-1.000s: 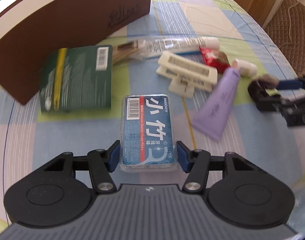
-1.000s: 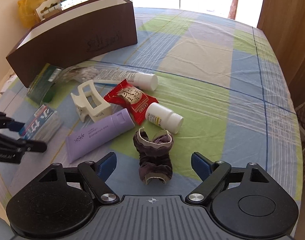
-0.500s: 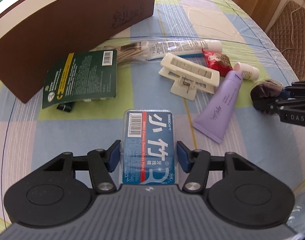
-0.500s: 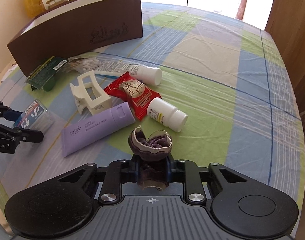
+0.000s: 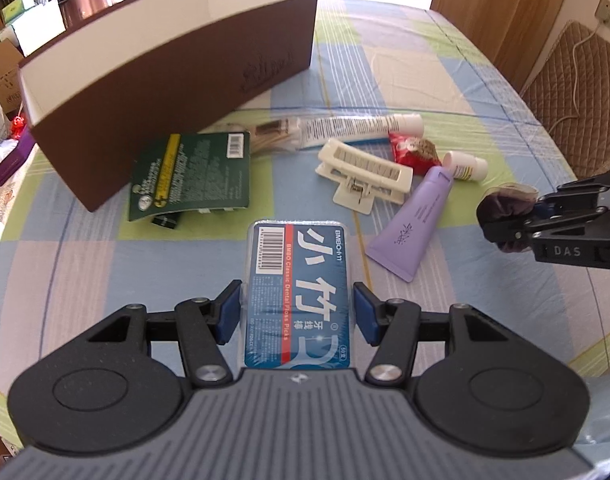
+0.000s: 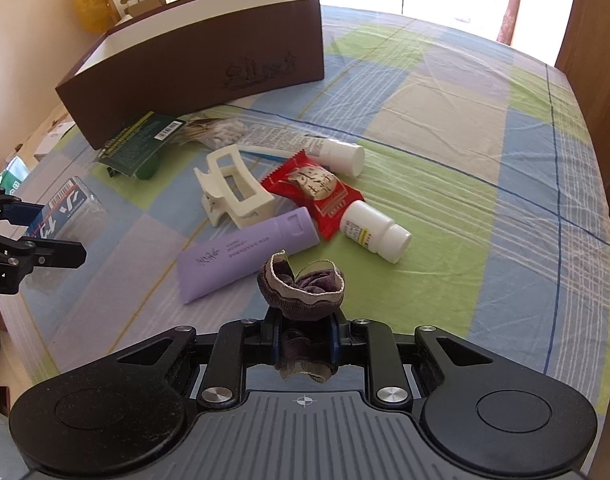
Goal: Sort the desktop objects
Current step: 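Carry the toothpick box and sock into the brown box with both tools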
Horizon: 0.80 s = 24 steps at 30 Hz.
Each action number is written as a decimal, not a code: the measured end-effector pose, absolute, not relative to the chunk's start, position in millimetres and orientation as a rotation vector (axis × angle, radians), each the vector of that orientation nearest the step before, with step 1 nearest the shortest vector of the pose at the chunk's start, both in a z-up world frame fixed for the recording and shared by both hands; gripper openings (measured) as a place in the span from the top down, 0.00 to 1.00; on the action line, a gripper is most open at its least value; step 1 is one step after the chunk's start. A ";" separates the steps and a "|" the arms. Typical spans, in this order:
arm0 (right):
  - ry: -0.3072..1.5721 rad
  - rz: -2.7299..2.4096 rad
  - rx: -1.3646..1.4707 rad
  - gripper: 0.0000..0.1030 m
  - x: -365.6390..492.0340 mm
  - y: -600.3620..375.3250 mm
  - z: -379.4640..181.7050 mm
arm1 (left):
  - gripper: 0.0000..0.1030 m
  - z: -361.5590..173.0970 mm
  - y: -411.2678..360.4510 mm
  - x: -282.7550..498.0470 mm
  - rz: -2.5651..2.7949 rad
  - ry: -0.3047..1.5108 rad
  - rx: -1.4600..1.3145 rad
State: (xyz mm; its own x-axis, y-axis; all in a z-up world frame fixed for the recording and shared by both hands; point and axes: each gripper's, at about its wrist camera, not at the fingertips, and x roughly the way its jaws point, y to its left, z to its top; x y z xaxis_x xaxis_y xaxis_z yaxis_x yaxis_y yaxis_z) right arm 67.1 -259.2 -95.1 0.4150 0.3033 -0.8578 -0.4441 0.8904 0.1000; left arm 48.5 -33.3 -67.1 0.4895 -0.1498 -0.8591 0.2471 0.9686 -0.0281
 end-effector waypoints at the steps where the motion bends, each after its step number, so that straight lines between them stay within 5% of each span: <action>1: 1.046 0.474 -0.150 0.76 66.5 -257.2 -94.3 | 0.49 -64.7 -31.7 47.8 -0.241 1.029 0.106; 24: 1.015 0.299 0.039 0.76 86.4 -198.1 -49.0 | 0.49 10.8 34.6 110.8 -0.467 0.873 0.235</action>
